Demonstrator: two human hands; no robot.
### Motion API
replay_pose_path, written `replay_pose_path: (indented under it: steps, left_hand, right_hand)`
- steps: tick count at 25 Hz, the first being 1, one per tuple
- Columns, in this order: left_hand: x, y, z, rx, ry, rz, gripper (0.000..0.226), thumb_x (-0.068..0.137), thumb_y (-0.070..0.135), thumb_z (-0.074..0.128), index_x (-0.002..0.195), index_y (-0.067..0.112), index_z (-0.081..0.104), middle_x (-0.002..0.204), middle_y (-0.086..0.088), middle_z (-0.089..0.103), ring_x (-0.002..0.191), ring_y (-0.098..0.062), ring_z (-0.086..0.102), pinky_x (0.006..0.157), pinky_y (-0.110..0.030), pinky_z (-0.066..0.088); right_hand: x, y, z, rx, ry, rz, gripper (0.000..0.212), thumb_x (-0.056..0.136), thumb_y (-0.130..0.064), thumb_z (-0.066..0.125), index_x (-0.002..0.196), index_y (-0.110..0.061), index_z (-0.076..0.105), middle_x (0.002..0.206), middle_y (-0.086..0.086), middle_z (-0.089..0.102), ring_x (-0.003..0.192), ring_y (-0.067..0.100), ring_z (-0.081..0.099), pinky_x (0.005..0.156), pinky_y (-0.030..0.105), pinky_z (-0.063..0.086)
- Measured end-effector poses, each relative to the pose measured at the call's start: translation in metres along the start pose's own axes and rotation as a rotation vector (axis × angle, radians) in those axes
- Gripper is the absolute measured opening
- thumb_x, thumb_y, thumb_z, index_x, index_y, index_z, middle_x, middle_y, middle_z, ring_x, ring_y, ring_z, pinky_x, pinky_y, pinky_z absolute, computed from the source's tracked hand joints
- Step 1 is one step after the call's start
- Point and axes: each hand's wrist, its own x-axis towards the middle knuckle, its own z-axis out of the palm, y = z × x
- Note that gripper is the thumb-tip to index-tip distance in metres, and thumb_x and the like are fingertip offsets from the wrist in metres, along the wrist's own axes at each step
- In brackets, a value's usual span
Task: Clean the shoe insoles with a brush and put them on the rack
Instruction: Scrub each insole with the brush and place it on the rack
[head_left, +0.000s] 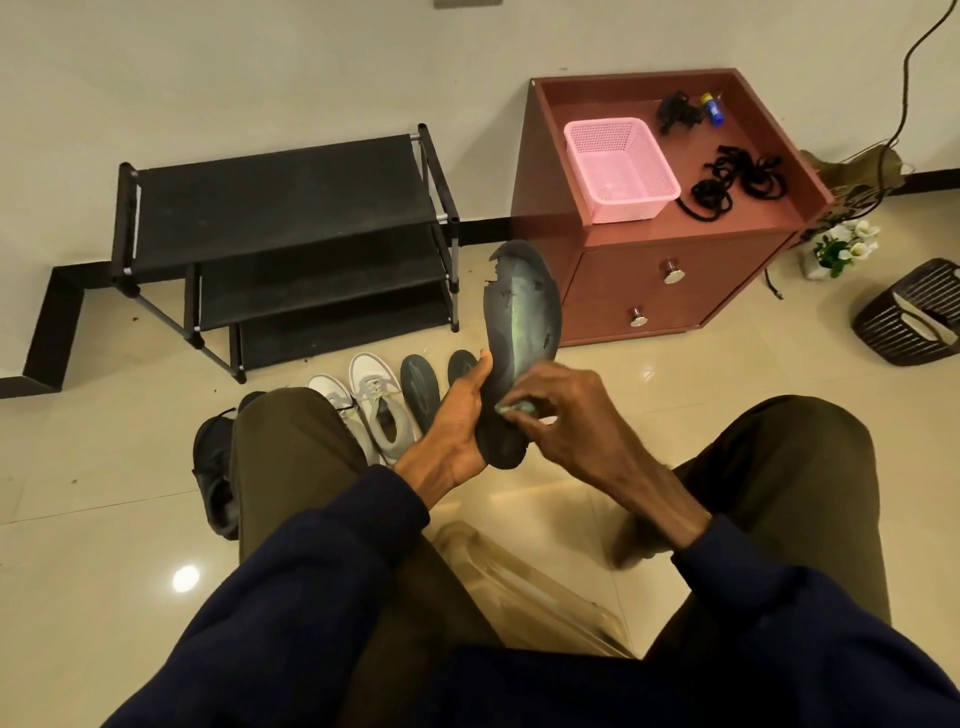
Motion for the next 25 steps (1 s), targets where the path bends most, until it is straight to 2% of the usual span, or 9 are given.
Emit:
replay_pose_path:
  steps: [3,5,7,11,15,18,20,23,25]
  left_hand:
    - [0.004,-0.004,-0.005,-0.006,0.0,-0.032,0.054,0.101,0.048,0.054,0.137,0.008,0.059,0.128,-0.017,0.069,0.112,-0.031,0.07,0.085,-0.041,0.061]
    - [0.004,-0.005,-0.004,0.023,-0.001,-0.011,0.046,0.102,0.045,0.054,0.128,0.009,0.065,0.118,-0.016,0.073,0.101,-0.031,0.074,0.073,-0.043,0.063]
    - [0.005,-0.006,-0.003,0.031,-0.015,-0.004,0.041,0.103,0.042,0.053,0.123,0.009,0.067,0.107,-0.015,0.076,0.089,-0.029,0.076,0.066,-0.042,0.063]
    - [0.007,-0.008,-0.007,0.02,-0.022,-0.023,0.045,0.104,0.042,0.051,0.13,0.008,0.063,0.109,-0.016,0.075,0.09,-0.028,0.076,0.071,-0.037,0.063]
    - [0.006,-0.013,0.001,0.067,-0.071,-0.055,0.047,0.105,0.045,0.046,0.126,0.007,0.065,0.111,-0.02,0.074,0.092,-0.036,0.075,0.079,-0.055,0.062]
    - [0.016,-0.017,-0.007,0.098,0.004,-0.035,0.051,0.102,0.043,0.055,0.137,0.006,0.06,0.115,-0.015,0.07,0.099,-0.029,0.072,0.081,-0.041,0.062]
    - [0.02,-0.02,-0.01,0.095,0.02,-0.038,0.052,0.102,0.042,0.054,0.139,0.006,0.059,0.113,-0.014,0.071,0.096,-0.026,0.072,0.079,-0.038,0.062]
    - [0.017,-0.02,-0.002,0.082,-0.056,-0.058,0.046,0.106,0.043,0.044,0.13,0.009,0.062,0.115,-0.018,0.073,0.095,-0.034,0.074,0.087,-0.059,0.056]
    - [0.018,-0.019,-0.002,0.072,-0.037,-0.037,0.044,0.107,0.043,0.042,0.12,0.01,0.067,0.111,-0.018,0.074,0.092,-0.032,0.075,0.081,-0.054,0.059]
  right_hand:
    - [-0.007,-0.002,0.006,-0.013,-0.114,-0.039,0.016,0.082,-0.01,0.083,0.096,-0.015,0.08,0.092,-0.004,0.072,0.083,0.008,0.064,0.075,0.031,0.057]
    - [0.003,0.017,0.005,-0.145,0.066,0.045,0.016,0.08,-0.007,0.083,0.094,-0.012,0.078,0.091,0.002,0.071,0.084,0.016,0.061,0.074,0.039,0.056]
    - [0.005,0.016,0.004,-0.151,0.12,0.075,0.016,0.082,-0.007,0.082,0.096,-0.01,0.077,0.093,0.005,0.071,0.086,0.018,0.062,0.077,0.038,0.057]
    - [-0.011,-0.002,0.005,0.014,-0.162,-0.036,0.015,0.082,-0.012,0.084,0.097,-0.015,0.08,0.092,-0.003,0.072,0.083,0.007,0.065,0.075,0.024,0.057]
    - [0.01,0.033,-0.006,-0.205,0.154,0.123,0.015,0.083,-0.006,0.08,0.097,-0.01,0.077,0.093,0.005,0.071,0.087,0.018,0.062,0.078,0.041,0.056]
    - [-0.002,0.011,0.009,-0.056,-0.037,0.012,0.016,0.083,-0.009,0.081,0.098,-0.012,0.079,0.096,0.003,0.074,0.088,0.014,0.065,0.08,0.028,0.057]
    - [-0.006,0.006,0.005,-0.065,-0.156,-0.022,0.015,0.081,-0.008,0.082,0.096,-0.013,0.08,0.094,0.002,0.074,0.086,0.014,0.066,0.078,0.028,0.056]
    - [0.008,0.033,-0.003,-0.212,0.098,0.124,0.014,0.083,-0.006,0.08,0.095,-0.01,0.078,0.093,0.006,0.072,0.086,0.021,0.063,0.077,0.041,0.057]
    - [0.005,0.028,0.002,-0.162,0.111,0.113,0.015,0.083,-0.006,0.08,0.097,-0.01,0.077,0.094,0.006,0.072,0.086,0.019,0.063,0.079,0.034,0.056]
